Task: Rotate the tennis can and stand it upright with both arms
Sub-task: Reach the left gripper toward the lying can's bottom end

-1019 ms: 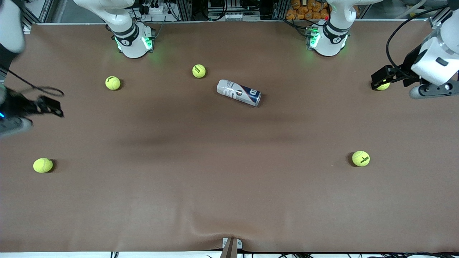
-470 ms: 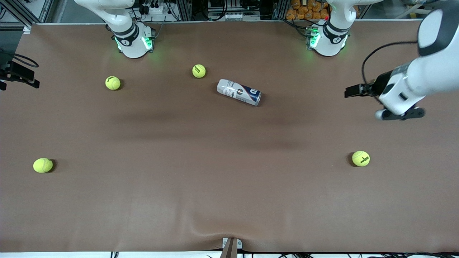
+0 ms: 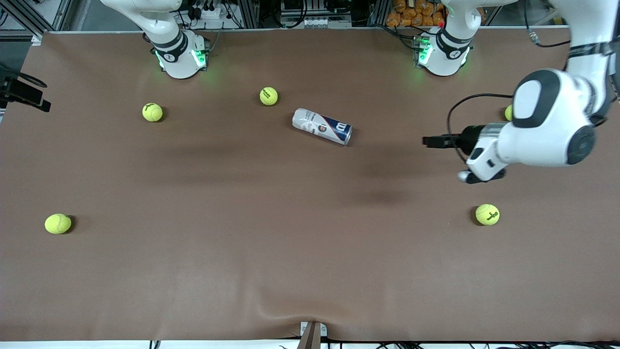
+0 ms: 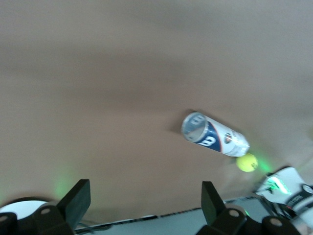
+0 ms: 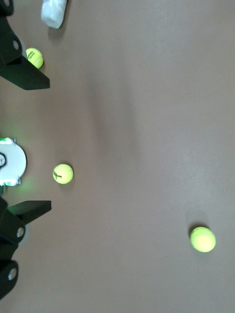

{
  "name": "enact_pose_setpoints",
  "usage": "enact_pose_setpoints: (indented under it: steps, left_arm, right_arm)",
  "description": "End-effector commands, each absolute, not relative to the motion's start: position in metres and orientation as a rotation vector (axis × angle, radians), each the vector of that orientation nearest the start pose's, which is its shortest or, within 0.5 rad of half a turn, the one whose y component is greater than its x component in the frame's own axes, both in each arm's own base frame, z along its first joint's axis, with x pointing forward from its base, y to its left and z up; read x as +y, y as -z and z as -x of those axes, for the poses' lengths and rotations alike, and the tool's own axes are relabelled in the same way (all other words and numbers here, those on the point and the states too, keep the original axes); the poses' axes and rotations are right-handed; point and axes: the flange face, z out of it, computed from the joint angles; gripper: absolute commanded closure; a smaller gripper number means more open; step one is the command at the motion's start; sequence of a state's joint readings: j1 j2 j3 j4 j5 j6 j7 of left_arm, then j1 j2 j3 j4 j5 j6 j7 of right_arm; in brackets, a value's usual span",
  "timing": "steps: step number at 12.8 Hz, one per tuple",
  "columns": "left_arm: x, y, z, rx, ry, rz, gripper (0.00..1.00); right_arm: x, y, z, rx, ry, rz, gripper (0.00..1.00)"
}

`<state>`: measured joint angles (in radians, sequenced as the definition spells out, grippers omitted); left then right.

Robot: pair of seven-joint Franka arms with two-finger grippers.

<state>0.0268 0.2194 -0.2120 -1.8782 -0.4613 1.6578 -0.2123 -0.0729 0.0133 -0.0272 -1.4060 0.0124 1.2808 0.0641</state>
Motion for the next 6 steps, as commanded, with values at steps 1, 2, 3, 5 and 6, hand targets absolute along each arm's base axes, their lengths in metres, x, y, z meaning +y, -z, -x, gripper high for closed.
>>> enact_pose_setpoints:
  steps: [1,2,3,5,6]
  left_arm:
    - [-0.163,-0.351,-0.542,-0.196,-0.992,3.488,0.00]
    - [-0.174,-0.336,-0.540,-0.165,-1.043,3.496,0.00]
    - [-0.186,-0.317,-0.539,-0.135,-1.107,3.504,0.00]
    - [-0.198,-0.292,-0.539,-0.159,-1.206,3.567,0.00]
    - [-0.209,-0.280,-0.539,-0.139,-1.210,3.601,0.00]
  right_arm:
    - [-0.047,-0.696,-0.506,0.337,-0.154,3.104,0.00]
    - [-0.045,-0.697,-0.512,0.325,-0.092,3.104,0.00]
    - [-0.045,-0.699,-0.516,0.314,-0.053,3.101,0.00]
    - [-0.043,-0.698,-0.523,0.317,-0.006,3.100,0.00]
    - [-0.045,-0.700,-0.524,0.326,0.021,3.098,0.00]
